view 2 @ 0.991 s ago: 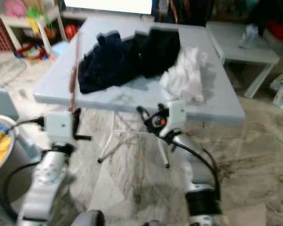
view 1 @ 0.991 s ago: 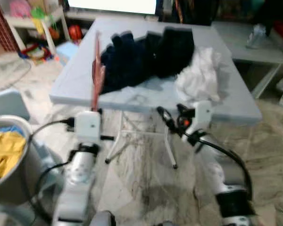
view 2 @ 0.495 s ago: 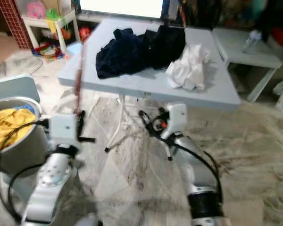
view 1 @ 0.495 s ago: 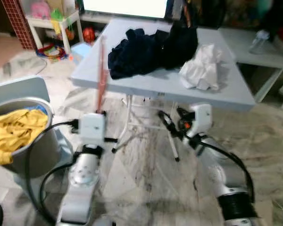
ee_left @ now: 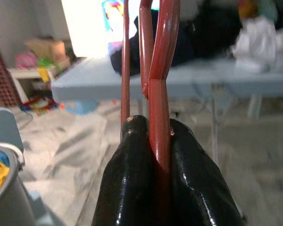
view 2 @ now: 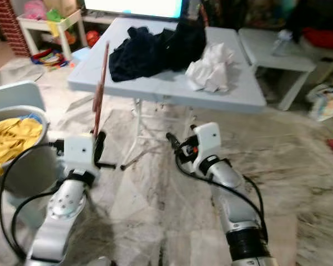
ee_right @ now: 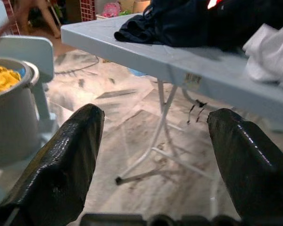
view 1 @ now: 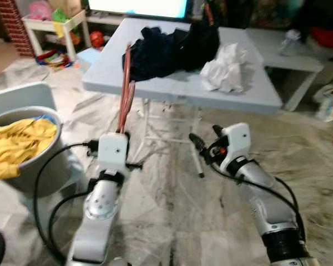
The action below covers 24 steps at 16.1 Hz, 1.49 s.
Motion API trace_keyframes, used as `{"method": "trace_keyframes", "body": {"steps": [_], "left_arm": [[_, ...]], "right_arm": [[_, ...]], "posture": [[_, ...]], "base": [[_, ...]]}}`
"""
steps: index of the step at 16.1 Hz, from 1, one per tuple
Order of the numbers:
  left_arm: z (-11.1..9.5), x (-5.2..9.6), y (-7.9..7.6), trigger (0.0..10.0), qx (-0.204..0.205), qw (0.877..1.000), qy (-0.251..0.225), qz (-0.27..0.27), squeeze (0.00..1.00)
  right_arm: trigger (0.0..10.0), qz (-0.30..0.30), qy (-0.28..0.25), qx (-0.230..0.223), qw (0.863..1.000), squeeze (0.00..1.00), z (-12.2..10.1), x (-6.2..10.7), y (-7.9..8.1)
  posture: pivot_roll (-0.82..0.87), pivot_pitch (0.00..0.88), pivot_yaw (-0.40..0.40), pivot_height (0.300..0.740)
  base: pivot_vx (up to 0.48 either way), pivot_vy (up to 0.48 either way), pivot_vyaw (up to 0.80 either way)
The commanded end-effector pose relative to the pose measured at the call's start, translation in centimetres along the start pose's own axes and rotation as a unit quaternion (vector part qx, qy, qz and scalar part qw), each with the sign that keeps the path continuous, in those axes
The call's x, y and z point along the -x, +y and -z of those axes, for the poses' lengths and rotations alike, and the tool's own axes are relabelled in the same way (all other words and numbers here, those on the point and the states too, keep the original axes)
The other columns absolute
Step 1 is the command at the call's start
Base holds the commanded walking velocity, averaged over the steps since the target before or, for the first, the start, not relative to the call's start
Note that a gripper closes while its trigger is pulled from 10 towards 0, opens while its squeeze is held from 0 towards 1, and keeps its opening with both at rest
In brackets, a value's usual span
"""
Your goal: Hang hanger
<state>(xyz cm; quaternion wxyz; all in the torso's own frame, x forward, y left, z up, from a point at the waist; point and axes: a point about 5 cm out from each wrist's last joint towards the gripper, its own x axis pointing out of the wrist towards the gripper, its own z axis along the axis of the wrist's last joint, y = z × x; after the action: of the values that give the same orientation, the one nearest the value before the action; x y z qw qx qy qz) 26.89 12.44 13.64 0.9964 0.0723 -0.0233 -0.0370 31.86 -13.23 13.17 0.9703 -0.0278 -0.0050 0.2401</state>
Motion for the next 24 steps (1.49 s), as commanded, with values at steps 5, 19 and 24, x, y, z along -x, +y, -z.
{"method": "trace_keyframes", "body": {"steps": [5, 19, 24], "left_arm": [[5.3, 2.2, -0.5, 10.0, 0.015, 0.972, 0.166, 0.168, 0.0], [5.6, 5.2, -0.9, 10.0, -0.047, 0.845, 0.146, 0.512, 0.0], [5.3, 5.1, -1.2, 10.0, -0.04, 0.839, 0.138, 0.525, 0.0]], "right_arm": [[10.0, -0.132, 0.034, 0.142, 0.98, 0.0, -0.2, 2.0, -2.7], [10.0, -0.458, 0.159, 0.294, 0.824, 0.0, 0.7, 4.3, -1.3], [0.0, -0.469, 0.179, 0.356, 0.788, 0.0, 0.5, 3.6, -1.4]], "posture": [[0.08, 0.106, -0.083, 0.74], [0.05, 0.091, -0.061, 0.74], [0.05, 0.086, -0.051, 0.74]], "base": [[0.0, 0.0, 0.0], [0.0, 0.0, 0.0], [0.0, 0.0, 0.0]]}}
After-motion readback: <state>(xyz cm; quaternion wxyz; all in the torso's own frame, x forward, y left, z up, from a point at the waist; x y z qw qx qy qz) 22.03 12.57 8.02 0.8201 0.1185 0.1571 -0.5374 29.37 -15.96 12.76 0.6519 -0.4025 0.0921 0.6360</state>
